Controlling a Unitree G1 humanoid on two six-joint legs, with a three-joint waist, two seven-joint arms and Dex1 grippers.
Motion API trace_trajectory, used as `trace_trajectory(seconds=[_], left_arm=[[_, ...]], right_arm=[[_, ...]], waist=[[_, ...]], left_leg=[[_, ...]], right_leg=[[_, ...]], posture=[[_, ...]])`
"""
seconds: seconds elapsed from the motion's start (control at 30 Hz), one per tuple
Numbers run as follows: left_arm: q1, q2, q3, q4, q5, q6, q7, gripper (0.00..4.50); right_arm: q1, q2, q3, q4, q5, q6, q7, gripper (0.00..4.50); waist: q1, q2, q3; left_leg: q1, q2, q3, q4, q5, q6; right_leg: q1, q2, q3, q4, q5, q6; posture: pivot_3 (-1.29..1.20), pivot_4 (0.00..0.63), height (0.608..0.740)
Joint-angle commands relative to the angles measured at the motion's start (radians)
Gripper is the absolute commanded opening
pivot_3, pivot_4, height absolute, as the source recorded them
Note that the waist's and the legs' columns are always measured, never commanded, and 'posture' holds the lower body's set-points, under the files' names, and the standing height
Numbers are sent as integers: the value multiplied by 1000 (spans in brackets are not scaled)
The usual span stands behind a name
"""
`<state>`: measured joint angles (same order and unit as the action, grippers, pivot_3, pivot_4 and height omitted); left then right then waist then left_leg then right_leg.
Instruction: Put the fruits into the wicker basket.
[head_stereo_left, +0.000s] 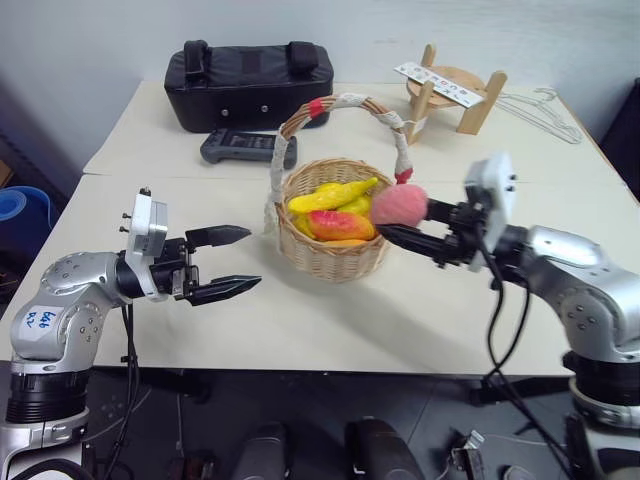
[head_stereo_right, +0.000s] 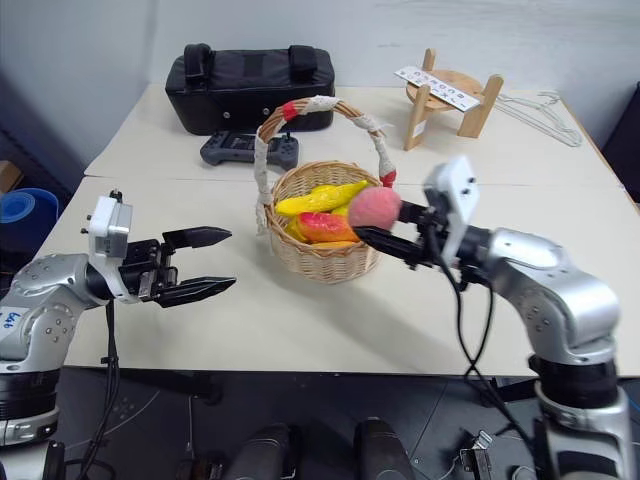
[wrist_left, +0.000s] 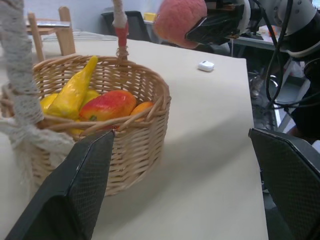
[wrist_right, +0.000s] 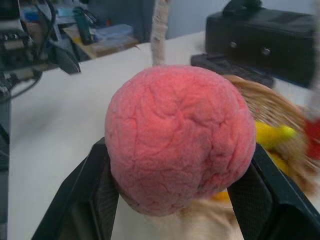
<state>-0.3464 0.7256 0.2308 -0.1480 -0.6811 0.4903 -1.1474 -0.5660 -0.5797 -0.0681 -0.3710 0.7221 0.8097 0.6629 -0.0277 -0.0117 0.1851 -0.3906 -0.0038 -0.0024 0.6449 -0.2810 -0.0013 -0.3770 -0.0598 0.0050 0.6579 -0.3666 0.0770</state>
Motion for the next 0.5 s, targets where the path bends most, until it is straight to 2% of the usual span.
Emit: trace_trajectory(seconds=[0.03, 0.17, 0.23, 0.33, 0.43, 0.5], left_arm=[[-4, 9, 10, -26, -7, -15, 3, 4500], [4, 11, 3, -31, -2, -20, 1, 4500], [3, 12, 2, -34, -3, -17, 5, 4500], [13, 16, 5, -41, -2, -18, 7, 4500], [30, 16, 19, -49, -6, -18, 17, 4500], [39, 15, 38, -54, -18, -12, 31, 4500]], right_arm=[[-53, 52, 72, 56, -94, -16, -84, 2517], [-79, 79, 153, 132, -213, -94, -93, 3837], [-85, 83, 146, 143, -242, -132, -93, 4458], [-43, 43, 73, 98, -187, -192, 14, 4458], [44, -41, -32, 50, -59, -185, 183, 4458], [85, -99, -81, 73, -44, -192, 239, 4458]], waist=[[4, 0, 0], [2, 0, 0], [0, 0, 0], [0, 0, 0], [3, 0, 0], [2, -1, 0]], left_leg=[[-1, 0, 0, 0, 0, 0], [-2, -2, 0, 1, 0, 1], [-2, -2, 0, 1, -1, 1], [-2, -1, 0, 0, -1, 1], [-2, -1, 0, 0, -1, 2], [-2, -1, -1, 0, -2, 3]], right_leg=[[0, 0, 0, 0, 0, 0], [0, -2, 0, -3, 0, 0], [0, -2, 0, -3, 0, 0], [-1, -1, -1, -2, 0, 0], [-1, -1, -1, -3, 0, 0], [1, -1, -2, -4, 0, 1]], posture=[[0, 150, 740], [0, 150, 740], [0, 150, 740], [0, 150, 740], [0, 150, 740], [0, 150, 740]])
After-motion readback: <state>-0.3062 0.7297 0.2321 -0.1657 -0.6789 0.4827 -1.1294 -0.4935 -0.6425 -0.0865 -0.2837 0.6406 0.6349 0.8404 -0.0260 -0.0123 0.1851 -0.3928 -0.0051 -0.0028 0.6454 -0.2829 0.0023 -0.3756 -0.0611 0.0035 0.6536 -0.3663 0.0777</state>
